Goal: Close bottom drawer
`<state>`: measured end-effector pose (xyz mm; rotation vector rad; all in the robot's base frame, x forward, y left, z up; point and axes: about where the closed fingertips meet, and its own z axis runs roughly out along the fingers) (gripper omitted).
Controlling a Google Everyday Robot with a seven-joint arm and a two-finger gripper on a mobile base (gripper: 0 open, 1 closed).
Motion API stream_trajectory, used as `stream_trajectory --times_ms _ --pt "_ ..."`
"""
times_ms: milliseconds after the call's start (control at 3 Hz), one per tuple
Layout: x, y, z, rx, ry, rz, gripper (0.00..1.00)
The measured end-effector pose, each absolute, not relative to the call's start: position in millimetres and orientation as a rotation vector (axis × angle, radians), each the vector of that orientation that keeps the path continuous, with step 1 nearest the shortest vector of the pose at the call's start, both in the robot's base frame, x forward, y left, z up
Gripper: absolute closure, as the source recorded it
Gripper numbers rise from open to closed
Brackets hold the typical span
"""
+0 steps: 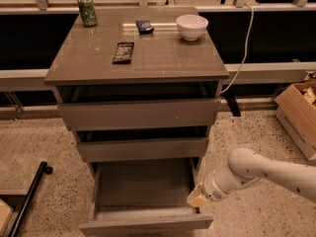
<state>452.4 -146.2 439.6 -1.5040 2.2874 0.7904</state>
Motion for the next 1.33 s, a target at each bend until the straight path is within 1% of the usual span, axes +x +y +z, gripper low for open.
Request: stream_trajectory --times_ms 667,1000,1333 --pt "463 -135 341 -1.525 2.372 0.751 1.00" --pt "461 -134 338 -1.523 2.374 0.756 1.00" --pt "460 -131 330 -1.546 2.408 0.680 1.00"
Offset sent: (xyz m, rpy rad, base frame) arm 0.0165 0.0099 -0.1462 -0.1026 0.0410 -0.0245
